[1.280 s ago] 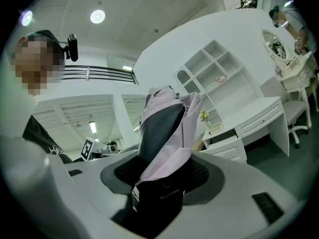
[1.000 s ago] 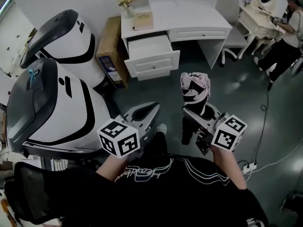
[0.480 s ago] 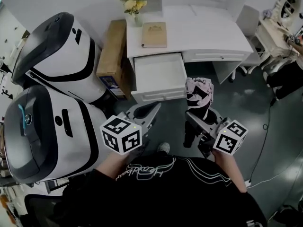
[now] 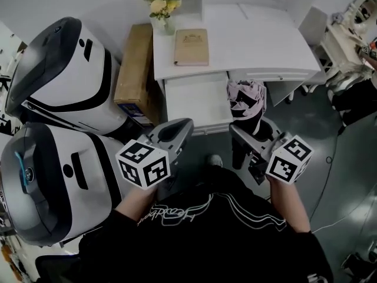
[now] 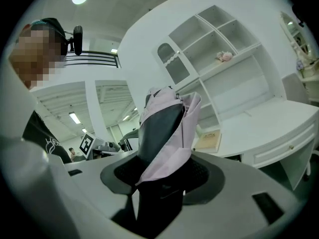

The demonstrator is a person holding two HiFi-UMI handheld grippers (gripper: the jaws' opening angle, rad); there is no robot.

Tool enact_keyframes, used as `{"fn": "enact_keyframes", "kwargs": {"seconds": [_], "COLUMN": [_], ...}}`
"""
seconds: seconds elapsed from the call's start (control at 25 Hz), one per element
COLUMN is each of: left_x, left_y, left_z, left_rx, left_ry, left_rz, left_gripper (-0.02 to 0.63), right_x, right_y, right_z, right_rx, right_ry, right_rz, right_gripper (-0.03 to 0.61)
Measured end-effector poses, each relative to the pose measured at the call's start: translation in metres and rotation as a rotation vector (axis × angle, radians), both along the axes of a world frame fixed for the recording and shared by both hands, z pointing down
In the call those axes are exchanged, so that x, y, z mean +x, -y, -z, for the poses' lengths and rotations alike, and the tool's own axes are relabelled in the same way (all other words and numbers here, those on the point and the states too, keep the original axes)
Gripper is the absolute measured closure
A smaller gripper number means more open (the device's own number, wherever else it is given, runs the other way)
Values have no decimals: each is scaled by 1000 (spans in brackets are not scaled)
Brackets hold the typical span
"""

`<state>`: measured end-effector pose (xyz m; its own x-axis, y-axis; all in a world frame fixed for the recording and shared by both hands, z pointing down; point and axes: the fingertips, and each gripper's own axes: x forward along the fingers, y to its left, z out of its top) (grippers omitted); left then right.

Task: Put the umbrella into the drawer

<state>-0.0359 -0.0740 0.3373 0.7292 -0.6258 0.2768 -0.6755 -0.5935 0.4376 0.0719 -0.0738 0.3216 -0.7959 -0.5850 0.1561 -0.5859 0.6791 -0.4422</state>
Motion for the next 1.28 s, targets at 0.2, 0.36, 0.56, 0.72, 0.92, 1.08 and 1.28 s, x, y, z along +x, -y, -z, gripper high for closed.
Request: {"fn": "enact_keyframes", "kwargs": {"seconds": [0.2, 0.36, 0.56, 0.72, 0.92, 1.08, 1.28], "left_x": [-1, -7, -11, -17, -36, -54, -73], "left_y": [35, 86, 134, 156, 182, 188, 198], "left_z": [-9, -16, -36, -53, -81, -100, -127], "left_rx": [-11, -46, -105, -136, -195, -239, -285], "left_ry": [6, 2, 14, 17, 13, 22, 32], "left_rz": [45, 102, 143, 177, 229, 269, 304], "left_gripper": [594, 594, 594, 594, 594, 594, 594], "right_x": [-2, -10, -28, -42, -68, -92, -116], "right_y": [45, 103, 160, 185, 217, 223, 229], "right_z": [-4, -13, -36, -55, -85, -111, -158], "right_rx": [16, -7, -38, -47, -66, -52, -75], "right_ry": [-17, -42, -96, -139, -218, -287, -393], "right_rz": [50, 106, 203, 312, 406, 498, 614], "right_gripper": [342, 342, 342, 342, 342, 342, 342]}}
